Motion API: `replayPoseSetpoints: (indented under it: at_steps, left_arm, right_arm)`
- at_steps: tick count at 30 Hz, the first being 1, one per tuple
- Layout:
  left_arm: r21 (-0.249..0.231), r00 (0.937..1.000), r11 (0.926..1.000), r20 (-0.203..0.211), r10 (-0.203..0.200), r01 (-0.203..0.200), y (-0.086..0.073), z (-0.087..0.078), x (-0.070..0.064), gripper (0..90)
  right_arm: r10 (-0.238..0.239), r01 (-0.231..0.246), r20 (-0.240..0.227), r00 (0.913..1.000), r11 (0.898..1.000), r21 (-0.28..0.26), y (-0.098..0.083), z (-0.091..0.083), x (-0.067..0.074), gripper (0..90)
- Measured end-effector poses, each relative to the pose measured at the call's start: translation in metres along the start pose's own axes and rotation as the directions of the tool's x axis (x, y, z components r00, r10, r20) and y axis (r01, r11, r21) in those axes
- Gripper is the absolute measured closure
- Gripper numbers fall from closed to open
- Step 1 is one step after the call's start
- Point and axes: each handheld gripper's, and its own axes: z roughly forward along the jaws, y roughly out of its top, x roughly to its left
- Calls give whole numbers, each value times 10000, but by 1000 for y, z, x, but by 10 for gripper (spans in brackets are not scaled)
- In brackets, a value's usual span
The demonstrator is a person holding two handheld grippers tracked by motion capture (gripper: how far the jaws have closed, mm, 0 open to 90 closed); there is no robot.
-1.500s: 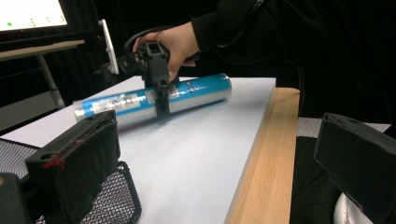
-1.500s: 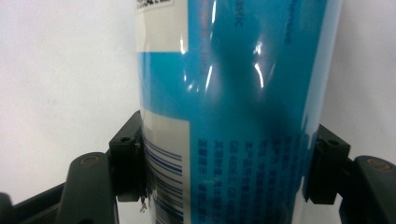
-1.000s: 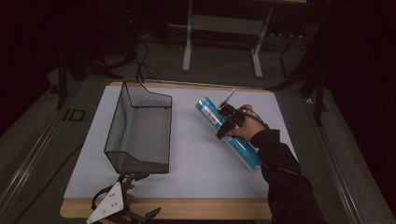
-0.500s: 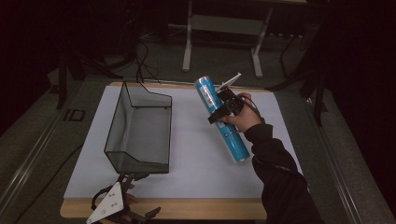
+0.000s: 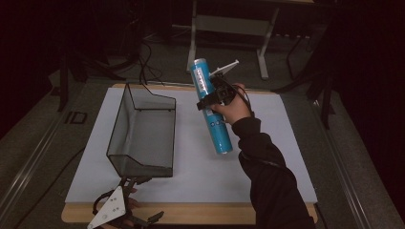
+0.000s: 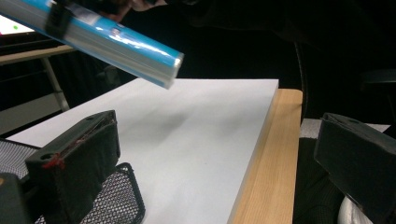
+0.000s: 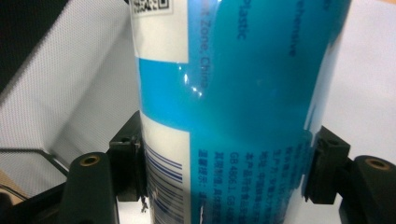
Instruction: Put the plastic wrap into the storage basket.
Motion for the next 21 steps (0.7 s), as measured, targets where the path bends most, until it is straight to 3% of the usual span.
replayPoseSetpoints:
  at_steps: [2, 3, 9, 13, 19, 21]
  left_arm:
    - [1, 10000, 10000, -1, 10, -10, 0, 0, 0, 7]
    - [-8, 10000, 10000, 24, 9, -9, 0, -1, 0, 7]
    - [-10, 10000, 10000, 5, 16, -16, 0, -1, 0, 7]
    - [33, 10000, 10000, 14, 50, -50, 0, -1, 0, 7]
    - [6, 10000, 10000, 27, 39, -39, 0, -2, 0, 7]
    - [-23, 10000, 10000, 19, 44, -44, 0, -2, 0, 7]
  right_arm:
    - [105, -105, -40, 9999, 9999, -120, 3, -1, 3, 318]
    - [158, -158, 8, 9999, 9988, -472, 11, -1, 11, 319]
    - [521, -557, -485, 9975, 9956, -752, 23, 3, 25, 318]
    - [621, -672, -525, 9967, 9925, -1017, 28, 7, 34, 318]
    - [840, -989, -1096, 9904, 9854, -1387, 37, 18, 50, 318]
    - [1095, -1352, -1583, 9813, 9775, -1621, 40, 26, 57, 318]
